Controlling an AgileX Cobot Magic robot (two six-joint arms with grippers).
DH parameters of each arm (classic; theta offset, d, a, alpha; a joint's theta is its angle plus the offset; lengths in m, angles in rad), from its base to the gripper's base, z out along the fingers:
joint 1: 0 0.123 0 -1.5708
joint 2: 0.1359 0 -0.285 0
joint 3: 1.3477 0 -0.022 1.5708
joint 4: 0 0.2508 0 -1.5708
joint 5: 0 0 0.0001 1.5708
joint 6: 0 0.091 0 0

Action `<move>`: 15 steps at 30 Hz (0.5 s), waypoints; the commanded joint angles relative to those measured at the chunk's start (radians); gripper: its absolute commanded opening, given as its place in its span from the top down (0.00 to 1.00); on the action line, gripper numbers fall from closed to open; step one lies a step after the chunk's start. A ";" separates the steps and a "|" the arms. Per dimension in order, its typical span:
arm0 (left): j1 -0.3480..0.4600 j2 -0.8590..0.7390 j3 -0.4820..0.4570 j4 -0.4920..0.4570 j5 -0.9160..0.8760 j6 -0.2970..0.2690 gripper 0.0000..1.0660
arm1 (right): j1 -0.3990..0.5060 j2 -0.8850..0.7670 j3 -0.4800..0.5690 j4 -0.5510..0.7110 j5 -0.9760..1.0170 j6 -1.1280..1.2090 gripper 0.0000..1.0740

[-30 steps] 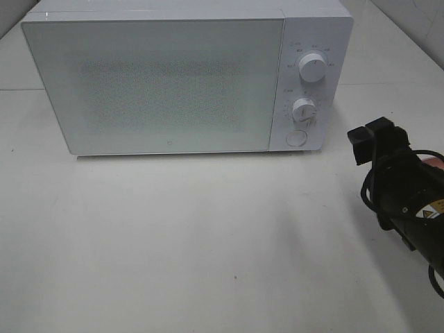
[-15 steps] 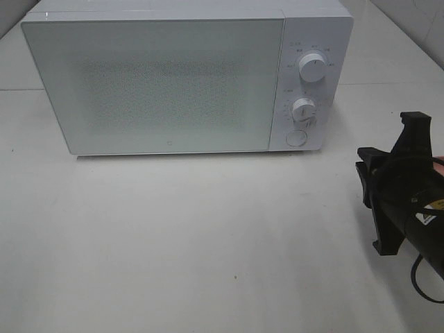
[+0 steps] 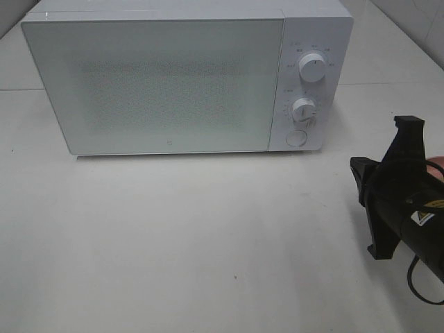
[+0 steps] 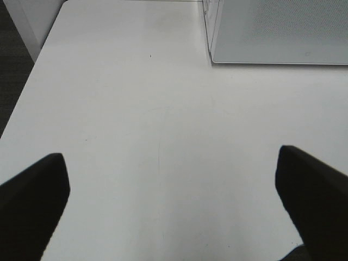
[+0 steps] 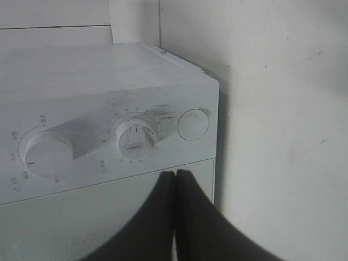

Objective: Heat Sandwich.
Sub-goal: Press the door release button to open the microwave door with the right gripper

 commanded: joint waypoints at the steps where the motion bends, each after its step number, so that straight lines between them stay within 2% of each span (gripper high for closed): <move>1: -0.001 -0.023 0.000 -0.001 -0.012 0.000 0.08 | -0.003 0.020 -0.024 -0.023 0.015 -0.015 1.00; 15: -0.001 -0.023 0.000 -0.001 -0.012 0.000 0.08 | -0.003 0.172 -0.128 -0.073 0.028 0.046 1.00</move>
